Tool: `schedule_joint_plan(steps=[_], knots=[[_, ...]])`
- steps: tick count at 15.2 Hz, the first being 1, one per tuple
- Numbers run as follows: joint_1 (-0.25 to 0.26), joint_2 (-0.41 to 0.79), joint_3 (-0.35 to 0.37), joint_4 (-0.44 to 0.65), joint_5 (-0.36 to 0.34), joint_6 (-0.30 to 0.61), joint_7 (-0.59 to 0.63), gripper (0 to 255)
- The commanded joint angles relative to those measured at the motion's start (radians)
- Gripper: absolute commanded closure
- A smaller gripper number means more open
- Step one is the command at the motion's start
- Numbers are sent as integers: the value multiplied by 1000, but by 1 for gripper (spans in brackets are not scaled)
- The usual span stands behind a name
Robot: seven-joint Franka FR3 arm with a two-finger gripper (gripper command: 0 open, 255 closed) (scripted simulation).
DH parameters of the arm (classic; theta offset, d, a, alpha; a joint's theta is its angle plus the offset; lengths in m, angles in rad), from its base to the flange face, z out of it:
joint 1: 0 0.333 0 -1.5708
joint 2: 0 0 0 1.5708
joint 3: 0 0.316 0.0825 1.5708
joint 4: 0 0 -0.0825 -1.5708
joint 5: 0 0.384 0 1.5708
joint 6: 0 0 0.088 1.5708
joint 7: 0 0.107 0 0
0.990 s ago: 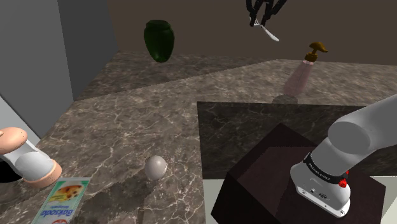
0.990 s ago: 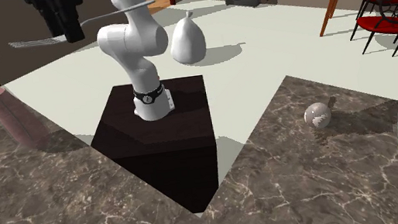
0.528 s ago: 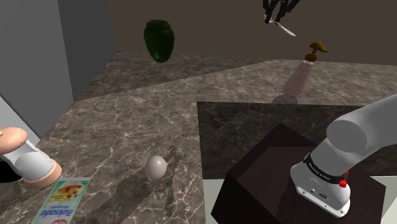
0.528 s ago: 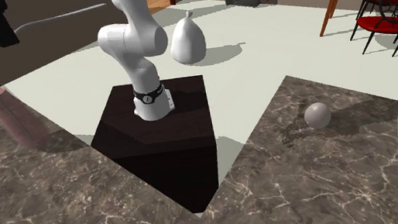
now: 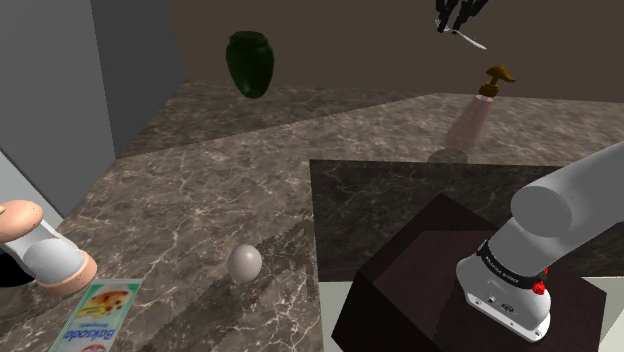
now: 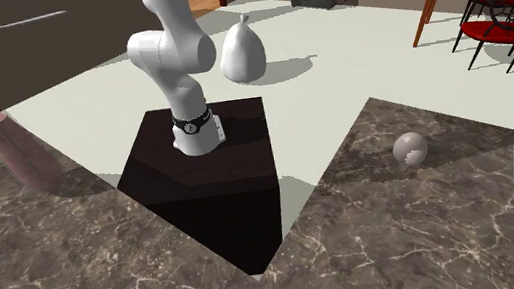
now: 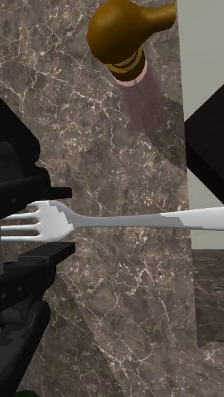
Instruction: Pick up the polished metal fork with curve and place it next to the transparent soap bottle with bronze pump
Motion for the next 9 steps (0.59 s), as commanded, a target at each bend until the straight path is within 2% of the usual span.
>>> schedule_joint_plan(steps=[1,6,9], knots=[[-16,19,-33,14,-7,5,-50,255],[-54,98,-104,94,-14,4,-158,255],[-54,81,-104,35,-15,47,-158,255]])
